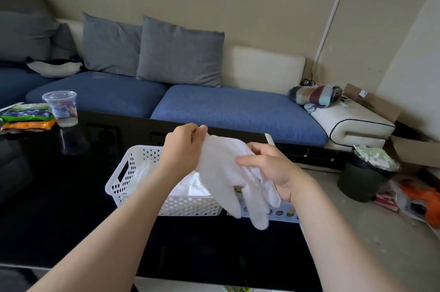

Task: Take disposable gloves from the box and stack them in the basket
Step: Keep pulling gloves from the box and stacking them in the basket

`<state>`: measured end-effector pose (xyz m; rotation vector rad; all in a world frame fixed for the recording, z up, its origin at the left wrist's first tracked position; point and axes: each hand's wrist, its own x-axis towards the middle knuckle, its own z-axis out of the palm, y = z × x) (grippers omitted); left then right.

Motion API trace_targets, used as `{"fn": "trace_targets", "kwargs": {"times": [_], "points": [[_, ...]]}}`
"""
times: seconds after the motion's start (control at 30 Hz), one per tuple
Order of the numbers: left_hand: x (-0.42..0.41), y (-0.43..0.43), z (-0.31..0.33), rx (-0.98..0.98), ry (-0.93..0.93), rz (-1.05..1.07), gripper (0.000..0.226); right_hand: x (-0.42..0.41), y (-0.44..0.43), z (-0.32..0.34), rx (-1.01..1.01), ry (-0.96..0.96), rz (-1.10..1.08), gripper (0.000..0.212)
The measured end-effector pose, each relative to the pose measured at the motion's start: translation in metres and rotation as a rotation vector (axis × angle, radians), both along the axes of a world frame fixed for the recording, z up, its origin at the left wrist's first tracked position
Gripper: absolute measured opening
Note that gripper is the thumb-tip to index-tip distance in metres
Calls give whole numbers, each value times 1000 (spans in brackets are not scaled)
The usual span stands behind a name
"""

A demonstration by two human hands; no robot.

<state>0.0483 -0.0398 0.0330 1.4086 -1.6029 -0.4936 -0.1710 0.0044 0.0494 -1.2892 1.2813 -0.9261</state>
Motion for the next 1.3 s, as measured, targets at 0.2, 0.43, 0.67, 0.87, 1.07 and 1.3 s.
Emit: {"fn": "trace_targets", "kwargs": {"times": [0.2,0.43,0.67,0.87,1.07,1.3], "points": [[26,-9,-10,23,-103,108,42,7,-14,-15,25,-6,-43,33],[50,-5,-16,221,11,47,27,33,-38,-20,34,64,-117,22],[72,-14,-19,507,273,-10,17,52,-55,-17,80,244,-38,21],[81,-29,-41,393,49,188,27,82,-73,-33,-133,521,-188,32],[95,-35,-55,455,-45,285,21,96,-86,-46,-317,924,-226,21],[95,-32,-53,391,-301,345,28,95,-86,-50,-507,1018,-143,41]]}}
